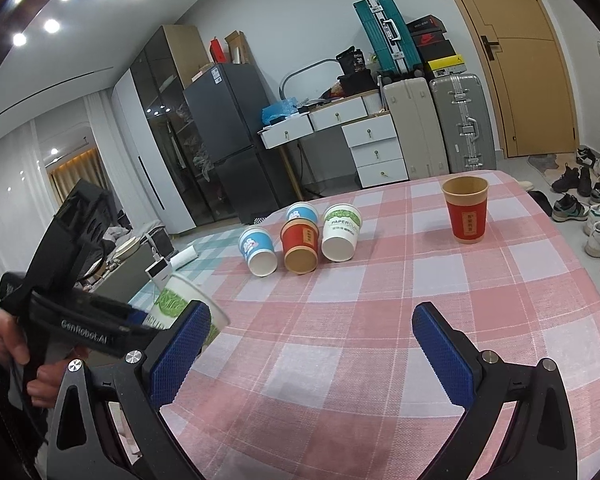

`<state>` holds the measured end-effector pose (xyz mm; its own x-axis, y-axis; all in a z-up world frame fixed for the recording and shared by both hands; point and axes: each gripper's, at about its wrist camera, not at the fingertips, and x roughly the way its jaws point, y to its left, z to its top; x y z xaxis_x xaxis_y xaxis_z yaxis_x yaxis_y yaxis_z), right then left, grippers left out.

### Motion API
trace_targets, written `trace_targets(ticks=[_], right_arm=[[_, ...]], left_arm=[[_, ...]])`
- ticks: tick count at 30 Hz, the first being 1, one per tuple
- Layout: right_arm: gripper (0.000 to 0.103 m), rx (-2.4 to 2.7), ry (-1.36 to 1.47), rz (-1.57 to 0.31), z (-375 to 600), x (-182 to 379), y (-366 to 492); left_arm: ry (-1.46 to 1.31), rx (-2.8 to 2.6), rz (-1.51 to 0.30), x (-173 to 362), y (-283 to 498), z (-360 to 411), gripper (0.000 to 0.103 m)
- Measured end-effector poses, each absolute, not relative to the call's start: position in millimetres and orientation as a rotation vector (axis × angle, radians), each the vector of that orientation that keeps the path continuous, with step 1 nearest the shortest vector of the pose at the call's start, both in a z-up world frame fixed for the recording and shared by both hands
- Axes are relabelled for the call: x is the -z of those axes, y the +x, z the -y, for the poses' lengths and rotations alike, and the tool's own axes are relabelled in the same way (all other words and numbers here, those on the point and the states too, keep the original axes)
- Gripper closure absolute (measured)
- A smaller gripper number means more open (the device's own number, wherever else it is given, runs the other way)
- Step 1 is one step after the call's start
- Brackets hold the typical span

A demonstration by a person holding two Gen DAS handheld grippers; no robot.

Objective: Flip cup upright

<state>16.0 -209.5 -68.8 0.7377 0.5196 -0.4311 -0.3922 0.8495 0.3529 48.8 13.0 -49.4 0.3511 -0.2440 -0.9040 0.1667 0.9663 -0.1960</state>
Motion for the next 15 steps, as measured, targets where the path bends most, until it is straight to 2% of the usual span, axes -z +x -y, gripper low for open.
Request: trace_targets(ticks=[15], right_arm=[[0.000, -0.526, 0.185, -0.564, 190.5, 68.1, 2.1]], left_arm=[[-0.271, 0.189, -1.218, 126.6, -3.3, -32.3, 0.043]])
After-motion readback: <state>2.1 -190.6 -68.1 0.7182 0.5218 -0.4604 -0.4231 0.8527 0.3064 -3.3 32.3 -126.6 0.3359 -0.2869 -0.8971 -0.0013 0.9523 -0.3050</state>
